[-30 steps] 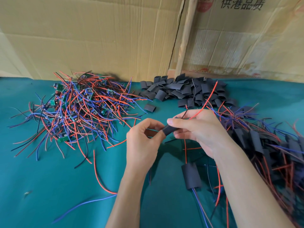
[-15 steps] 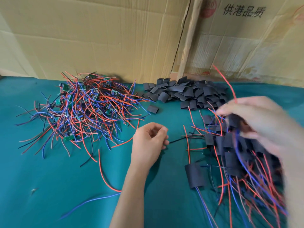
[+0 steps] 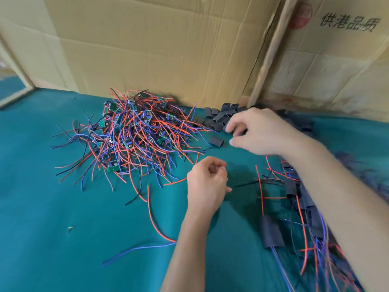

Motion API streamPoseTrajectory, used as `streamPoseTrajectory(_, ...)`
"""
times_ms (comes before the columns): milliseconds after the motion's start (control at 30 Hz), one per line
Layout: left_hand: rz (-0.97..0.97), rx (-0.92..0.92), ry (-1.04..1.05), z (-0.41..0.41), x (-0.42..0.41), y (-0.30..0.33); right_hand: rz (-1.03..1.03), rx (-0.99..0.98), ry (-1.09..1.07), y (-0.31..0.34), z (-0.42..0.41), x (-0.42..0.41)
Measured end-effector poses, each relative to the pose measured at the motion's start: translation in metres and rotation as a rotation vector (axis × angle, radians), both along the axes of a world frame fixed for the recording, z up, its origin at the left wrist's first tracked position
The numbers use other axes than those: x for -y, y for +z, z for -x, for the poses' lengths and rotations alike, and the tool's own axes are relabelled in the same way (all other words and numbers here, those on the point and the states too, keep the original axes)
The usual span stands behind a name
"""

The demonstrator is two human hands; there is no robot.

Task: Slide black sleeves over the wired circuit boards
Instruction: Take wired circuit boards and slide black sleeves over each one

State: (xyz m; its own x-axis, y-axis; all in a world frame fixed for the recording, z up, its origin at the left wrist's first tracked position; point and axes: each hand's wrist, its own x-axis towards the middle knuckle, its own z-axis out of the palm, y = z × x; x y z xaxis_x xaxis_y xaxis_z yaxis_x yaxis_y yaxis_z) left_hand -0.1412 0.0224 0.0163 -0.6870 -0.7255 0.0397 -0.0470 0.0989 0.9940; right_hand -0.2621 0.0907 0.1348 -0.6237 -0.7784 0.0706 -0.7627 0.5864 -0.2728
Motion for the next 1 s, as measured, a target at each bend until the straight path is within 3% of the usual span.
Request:
streamPoseTrajectory(67,-0.002,0.007,0.018,-0.001,0.002,0.002,-0.148,0.046,-0.023,-0.025,0.01,0.035)
streamPoseTrajectory(167,-0.058,-0.012,0.03,-0.003,0.004,0.004,-0.187,0.071,-0.048,-0.057,0.02,0.06)
streamPoseTrajectory(333,-0.073,0.011,0.017,-0.004,0.004,0.007,0.043,0.058,-0.16,-0.08,0.025,0.069)
streamPoseTrajectory(533,-0.097,-0.003,0.018,-0.003,0.004,0.007,0.092,0.169,-0.237,-0.084,0.022,0.076)
streamPoseTrajectory(733,-0.09,0.003,0.025,-0.004,0.005,0.008,0.129,0.103,-0.154,-0.087,0.016,0.073)
streamPoseTrajectory(867,-0.119,-0.028,0.021,-0.002,0.007,0.006,0.37,0.307,-0.267,-0.071,0.012,0.047)
streamPoseTrajectory(1000,-0.281,-0.113,0.018,-0.001,0.006,0.008,0.534,0.507,-0.208,-0.042,-0.009,0.001)
